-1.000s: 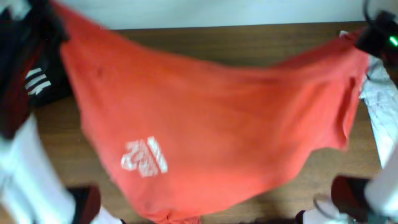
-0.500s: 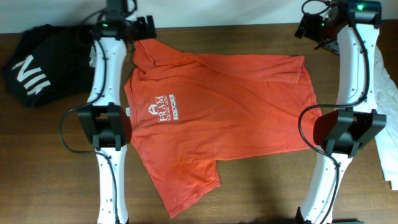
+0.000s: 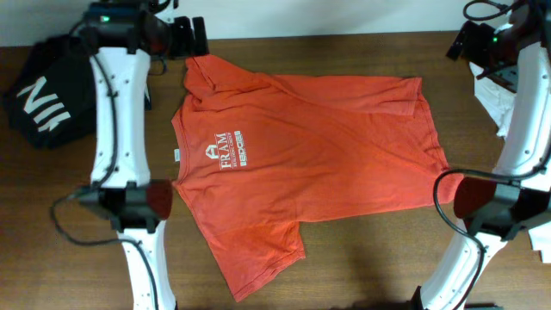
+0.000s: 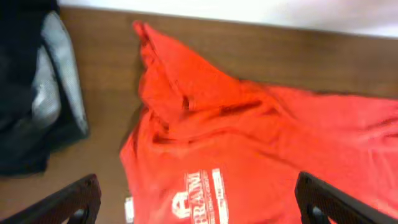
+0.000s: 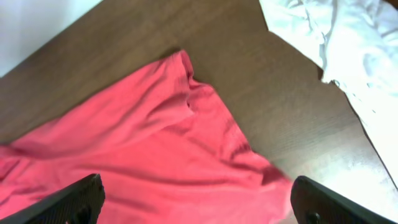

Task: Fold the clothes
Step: 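Grasp the shirt's bottom-left hem with left gripper, bottom-right with right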

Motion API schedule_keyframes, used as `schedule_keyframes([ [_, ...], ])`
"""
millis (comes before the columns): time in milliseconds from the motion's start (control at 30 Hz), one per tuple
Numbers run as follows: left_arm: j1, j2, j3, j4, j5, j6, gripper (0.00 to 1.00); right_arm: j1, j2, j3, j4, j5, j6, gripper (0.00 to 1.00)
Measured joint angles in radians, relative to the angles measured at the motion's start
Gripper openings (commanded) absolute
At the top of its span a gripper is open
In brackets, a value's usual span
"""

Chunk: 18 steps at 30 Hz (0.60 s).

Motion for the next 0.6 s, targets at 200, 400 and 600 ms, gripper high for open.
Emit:
schedule_keyframes([
  [200, 0.002, -0.053, 0.008, -0.183, -0.01, 0.031, 0.99, 0.0, -0.016, 0.0, -0.09, -0.003, 0.005, 0.99],
  [400, 0.002, -0.092, -0.027, -0.184, -0.01, 0.05, 0.99, 0.0, -0.079, -0.02, -0.09, -0.054, -0.011, 0.99],
  [600, -0.006, -0.416, -0.414, -0.183, -0.002, 0.053, 0.99, 0.011, -0.365, -0.309, -0.09, -0.068, -0.026, 0.99],
])
